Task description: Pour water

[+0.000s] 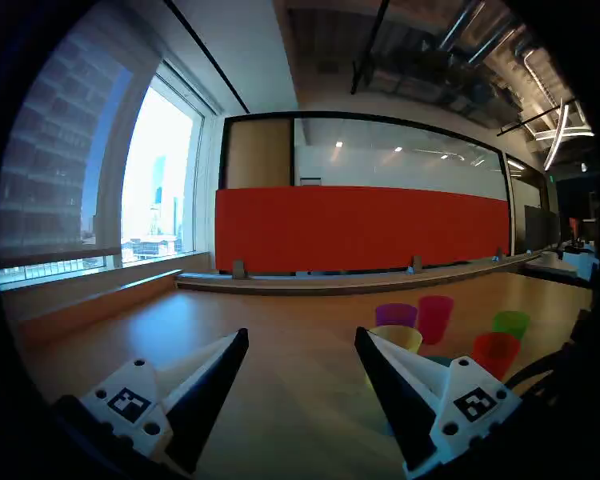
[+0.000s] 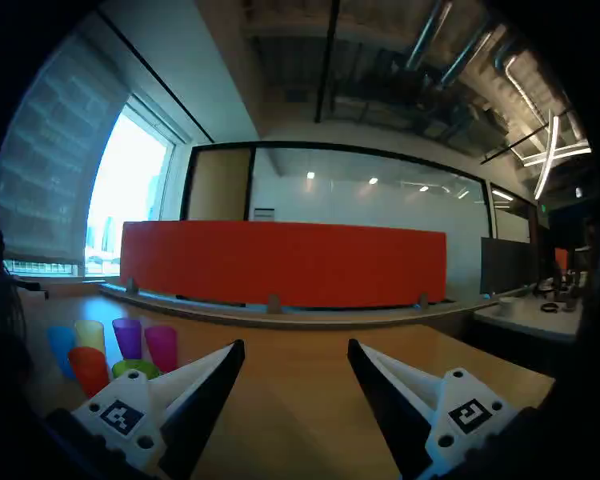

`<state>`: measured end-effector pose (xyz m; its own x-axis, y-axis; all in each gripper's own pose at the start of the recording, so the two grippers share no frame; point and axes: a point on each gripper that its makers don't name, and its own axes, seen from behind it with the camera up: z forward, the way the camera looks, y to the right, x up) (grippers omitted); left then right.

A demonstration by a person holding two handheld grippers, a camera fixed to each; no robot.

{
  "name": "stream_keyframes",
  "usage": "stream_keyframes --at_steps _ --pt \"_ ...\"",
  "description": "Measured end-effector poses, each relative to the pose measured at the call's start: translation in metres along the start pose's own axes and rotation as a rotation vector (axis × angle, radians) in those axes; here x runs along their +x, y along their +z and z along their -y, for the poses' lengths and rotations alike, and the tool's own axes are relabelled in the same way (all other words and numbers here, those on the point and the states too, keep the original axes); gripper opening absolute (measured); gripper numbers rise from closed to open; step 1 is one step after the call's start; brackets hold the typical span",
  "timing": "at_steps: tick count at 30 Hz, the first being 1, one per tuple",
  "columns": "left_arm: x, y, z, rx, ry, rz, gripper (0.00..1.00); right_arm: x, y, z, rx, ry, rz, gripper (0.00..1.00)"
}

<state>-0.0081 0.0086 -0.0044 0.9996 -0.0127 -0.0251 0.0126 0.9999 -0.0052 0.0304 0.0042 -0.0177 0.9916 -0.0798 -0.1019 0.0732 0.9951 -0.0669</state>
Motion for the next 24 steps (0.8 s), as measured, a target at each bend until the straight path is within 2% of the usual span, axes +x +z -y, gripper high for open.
stream_keyframes --at_steps 5,24 --pt "0.0 0.0 0.0 0.0 0.0 0.0 0.99 -0.009 0.004 -0.007 -0.027 0.009 0.015 1.0" --pt "0.0 0.0 0.001 0.0 0.001 0.0 0.99 -0.024 0.009 -0.015 -0.021 0.033 0.038 1.0"
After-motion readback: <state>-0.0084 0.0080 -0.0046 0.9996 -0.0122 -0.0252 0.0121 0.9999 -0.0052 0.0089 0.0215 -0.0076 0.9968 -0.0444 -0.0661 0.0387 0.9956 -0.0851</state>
